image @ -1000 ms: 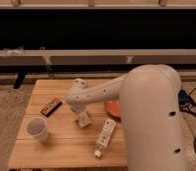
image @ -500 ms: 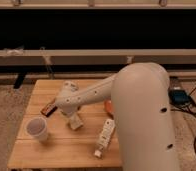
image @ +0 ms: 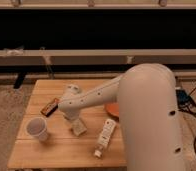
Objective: Wipe the white sponge on the table
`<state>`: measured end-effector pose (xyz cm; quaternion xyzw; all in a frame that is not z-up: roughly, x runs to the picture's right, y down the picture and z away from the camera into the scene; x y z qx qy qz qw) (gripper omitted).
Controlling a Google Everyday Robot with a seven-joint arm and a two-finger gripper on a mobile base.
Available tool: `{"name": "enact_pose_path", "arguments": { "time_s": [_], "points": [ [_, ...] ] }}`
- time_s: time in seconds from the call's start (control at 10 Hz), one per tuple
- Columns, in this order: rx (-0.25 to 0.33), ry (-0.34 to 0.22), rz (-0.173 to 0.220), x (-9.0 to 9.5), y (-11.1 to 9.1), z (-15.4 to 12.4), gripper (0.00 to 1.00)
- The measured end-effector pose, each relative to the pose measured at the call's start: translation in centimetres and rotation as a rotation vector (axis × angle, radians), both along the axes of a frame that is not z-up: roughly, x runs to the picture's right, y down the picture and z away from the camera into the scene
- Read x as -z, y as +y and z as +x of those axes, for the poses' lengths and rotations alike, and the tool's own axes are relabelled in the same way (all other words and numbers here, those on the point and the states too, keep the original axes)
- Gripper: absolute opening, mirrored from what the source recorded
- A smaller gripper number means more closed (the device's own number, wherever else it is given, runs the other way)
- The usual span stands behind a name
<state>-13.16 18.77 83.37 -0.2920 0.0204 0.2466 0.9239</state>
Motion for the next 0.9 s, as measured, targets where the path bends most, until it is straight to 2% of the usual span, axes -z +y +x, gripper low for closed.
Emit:
{"name": "enact_pose_path", "arguments": {
  "time_s": [0.2, 0.3, 0.5, 0.7, 0.8, 0.9],
  "points": [
    [-0.067, 0.046, -0.014, -0.6, -0.8, 2.7, 0.24],
    [-0.089, 0.056, -0.014, -0.9, -1.2, 3.4, 0.31],
    [-0.137, 0.074, -0.001, -1.6, -2.9, 5.1, 0.54],
    [-0.157, 0.058, 0.026, -1.5, -4.1, 5.6, 0.74],
    [-0.157, 0.033, 0.039, -1.2, -4.7, 5.6, 0.79],
    [-0.154, 0.01, 0.041, -1.0, -5.0, 5.4, 0.8]
  ]
}}
